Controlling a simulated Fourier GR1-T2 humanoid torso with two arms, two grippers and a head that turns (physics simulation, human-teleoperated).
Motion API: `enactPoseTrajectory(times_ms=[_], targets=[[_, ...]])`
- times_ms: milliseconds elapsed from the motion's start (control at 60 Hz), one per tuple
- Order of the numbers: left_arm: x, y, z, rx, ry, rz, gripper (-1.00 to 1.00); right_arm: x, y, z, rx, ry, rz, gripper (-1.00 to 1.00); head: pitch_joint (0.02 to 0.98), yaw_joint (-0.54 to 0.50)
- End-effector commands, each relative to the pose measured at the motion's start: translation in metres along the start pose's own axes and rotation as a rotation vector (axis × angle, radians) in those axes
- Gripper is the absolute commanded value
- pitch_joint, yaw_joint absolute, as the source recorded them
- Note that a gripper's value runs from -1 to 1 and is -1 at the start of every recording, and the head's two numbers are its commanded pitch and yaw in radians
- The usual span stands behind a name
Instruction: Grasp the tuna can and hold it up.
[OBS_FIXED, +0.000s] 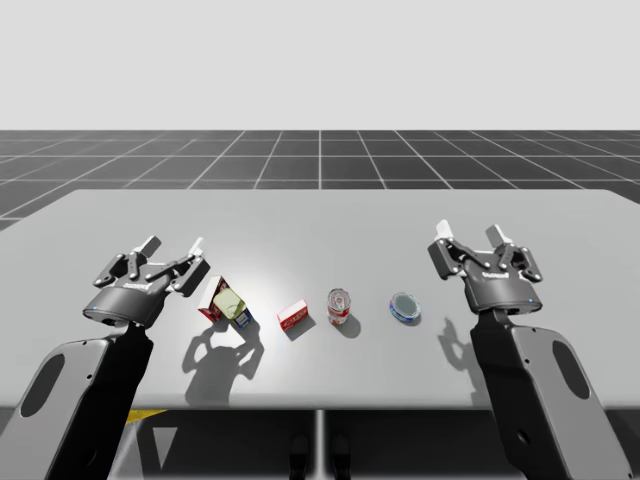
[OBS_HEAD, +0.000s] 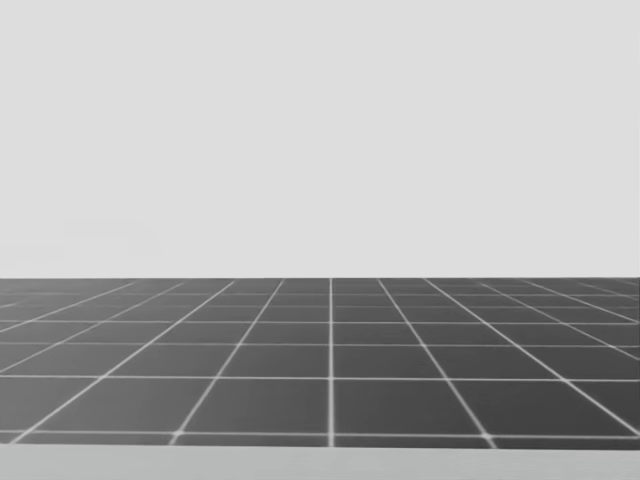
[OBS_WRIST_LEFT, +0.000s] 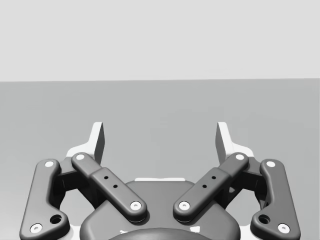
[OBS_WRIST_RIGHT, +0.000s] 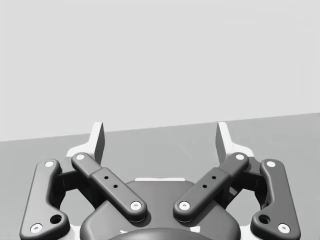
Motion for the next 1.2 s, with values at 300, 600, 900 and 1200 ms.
enactPoseTrajectory(times_ms=[300, 600, 900, 1200], targets=[[-0.001, 0.001, 0.000, 0.000, 0.000, 0.001, -1.00, 0.002, -0.001, 0.000, 0.007, 0.011, 0.013, -1.00, 0.252, 0.03], [0.000, 0.001, -0.001, 0.008, -0.001, -0.001, -1.00, -0.001, 0.000, -0.001, -0.002, 0.014, 0.028, -1.00, 0.582, -0.04], [-0.001, -0.006, 0.000, -0.009, 0.000, -0.009, -1.00, 0.000, -0.001, -0.002, -0.004, 0.014, 0.026, -1.00, 0.784, -0.23], [-0.003, -0.017, 0.001, -0.031, 0.004, -0.014, -1.00, 0.007, -0.005, 0.001, 0.008, -0.013, 0.038, -1.00, 0.870, -0.35]])
